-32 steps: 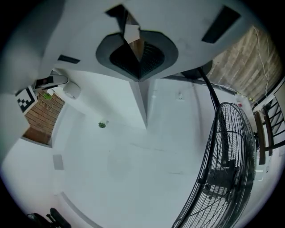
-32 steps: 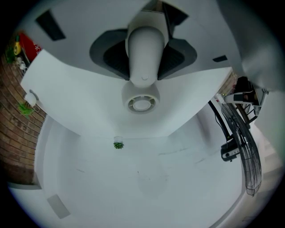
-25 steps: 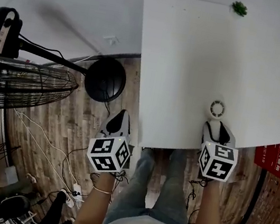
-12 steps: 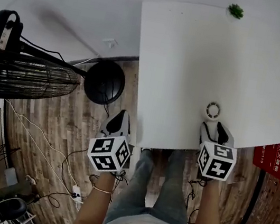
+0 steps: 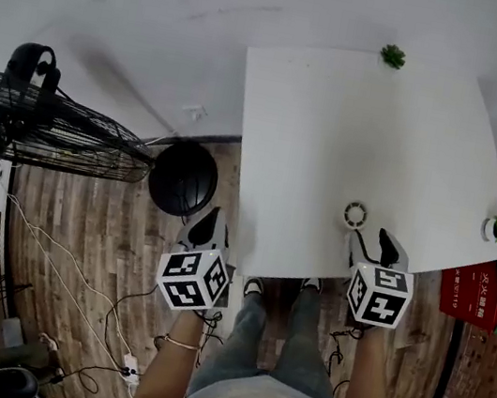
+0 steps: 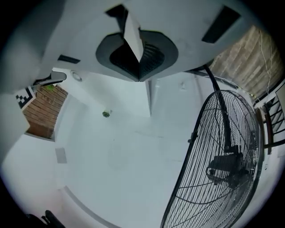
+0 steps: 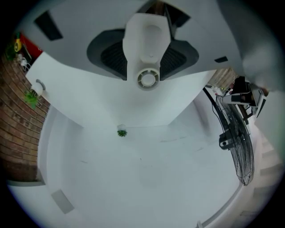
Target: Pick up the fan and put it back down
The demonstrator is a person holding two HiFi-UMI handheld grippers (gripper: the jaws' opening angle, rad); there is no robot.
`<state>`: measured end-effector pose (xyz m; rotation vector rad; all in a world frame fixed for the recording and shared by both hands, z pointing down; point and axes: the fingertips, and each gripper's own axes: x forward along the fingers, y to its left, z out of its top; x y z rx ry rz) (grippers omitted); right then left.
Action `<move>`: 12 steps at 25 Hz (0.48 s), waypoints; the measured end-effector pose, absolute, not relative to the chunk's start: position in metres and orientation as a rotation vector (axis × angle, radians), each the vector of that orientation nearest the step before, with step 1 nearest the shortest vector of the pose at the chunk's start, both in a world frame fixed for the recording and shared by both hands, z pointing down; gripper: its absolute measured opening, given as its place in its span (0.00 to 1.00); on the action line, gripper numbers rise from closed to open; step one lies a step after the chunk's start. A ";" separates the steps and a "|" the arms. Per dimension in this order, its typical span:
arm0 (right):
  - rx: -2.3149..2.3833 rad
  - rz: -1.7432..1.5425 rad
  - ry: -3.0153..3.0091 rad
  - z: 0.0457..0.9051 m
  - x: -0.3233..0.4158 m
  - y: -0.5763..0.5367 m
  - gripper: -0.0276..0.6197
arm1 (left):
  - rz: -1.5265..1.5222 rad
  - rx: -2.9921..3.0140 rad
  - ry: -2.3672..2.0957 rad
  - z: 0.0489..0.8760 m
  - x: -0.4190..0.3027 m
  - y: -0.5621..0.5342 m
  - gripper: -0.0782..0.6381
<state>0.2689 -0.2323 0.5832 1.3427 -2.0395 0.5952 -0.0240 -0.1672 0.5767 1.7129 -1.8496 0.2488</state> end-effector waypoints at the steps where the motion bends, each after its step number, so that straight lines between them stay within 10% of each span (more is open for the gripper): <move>1: 1.368 0.586 -2.050 0.573 0.274 -0.237 0.40 | 0.234 1.725 -1.855 0.568 -0.023 -0.171 0.12; 12: 1.703 0.465 -2.239 0.426 0.345 -0.289 0.21 | 0.050 1.972 -1.910 0.443 0.016 -0.234 0.12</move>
